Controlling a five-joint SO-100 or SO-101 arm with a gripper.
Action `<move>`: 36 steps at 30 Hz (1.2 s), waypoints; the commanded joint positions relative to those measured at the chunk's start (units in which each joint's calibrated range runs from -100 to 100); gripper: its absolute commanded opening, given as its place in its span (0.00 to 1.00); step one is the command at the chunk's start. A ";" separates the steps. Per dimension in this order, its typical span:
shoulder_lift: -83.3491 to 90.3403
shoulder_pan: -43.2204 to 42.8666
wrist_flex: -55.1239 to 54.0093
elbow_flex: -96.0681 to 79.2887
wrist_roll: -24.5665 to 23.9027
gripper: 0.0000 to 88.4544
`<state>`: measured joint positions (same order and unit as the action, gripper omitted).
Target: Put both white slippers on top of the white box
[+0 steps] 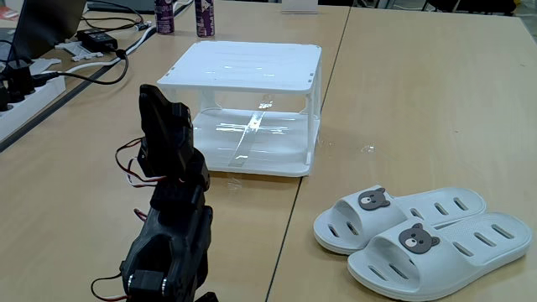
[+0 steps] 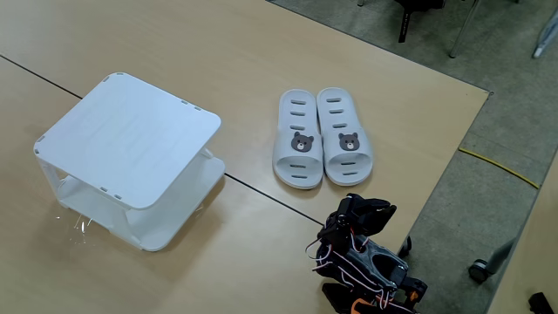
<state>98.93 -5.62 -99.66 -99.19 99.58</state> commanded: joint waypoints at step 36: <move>-22.82 2.08 0.43 -0.81 0.42 0.01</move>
<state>91.01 -4.19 -99.66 -99.55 99.58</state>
